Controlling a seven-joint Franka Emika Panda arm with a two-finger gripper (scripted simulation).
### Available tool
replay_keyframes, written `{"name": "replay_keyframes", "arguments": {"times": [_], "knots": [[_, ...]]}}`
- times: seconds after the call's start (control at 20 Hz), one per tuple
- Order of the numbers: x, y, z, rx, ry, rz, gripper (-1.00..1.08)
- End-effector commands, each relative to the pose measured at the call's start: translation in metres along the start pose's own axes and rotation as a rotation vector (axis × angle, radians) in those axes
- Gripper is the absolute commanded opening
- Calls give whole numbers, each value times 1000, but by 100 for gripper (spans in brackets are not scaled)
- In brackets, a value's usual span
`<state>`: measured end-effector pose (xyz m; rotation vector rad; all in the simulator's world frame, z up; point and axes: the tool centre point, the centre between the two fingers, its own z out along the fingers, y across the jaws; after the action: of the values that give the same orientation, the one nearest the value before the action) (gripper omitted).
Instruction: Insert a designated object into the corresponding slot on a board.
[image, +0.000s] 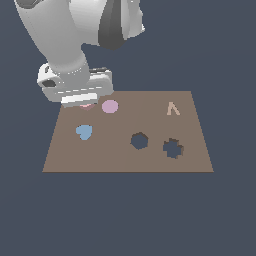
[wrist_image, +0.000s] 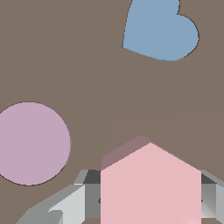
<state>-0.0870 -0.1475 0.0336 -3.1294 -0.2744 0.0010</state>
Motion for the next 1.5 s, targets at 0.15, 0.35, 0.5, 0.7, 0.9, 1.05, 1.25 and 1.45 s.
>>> {"name": "replay_keyframes", "arguments": {"times": [0.15, 0.35, 0.5, 0.7, 0.9, 1.05, 1.25, 1.45], "knots": [[2, -17, -1, 0, 1, 93, -100], [5, -32, -1, 0, 1, 182, -100], [9, -45, -2, 0, 1, 260, -100], [17, -65, -2, 0, 1, 377, -100], [28, -84, -3, 0, 1, 498, -100], [38, -98, -3, 1, 1, 589, -100], [53, -114, -4, 1, 1, 713, -100], [71, -129, -5, 1, 1, 839, -100]]}}
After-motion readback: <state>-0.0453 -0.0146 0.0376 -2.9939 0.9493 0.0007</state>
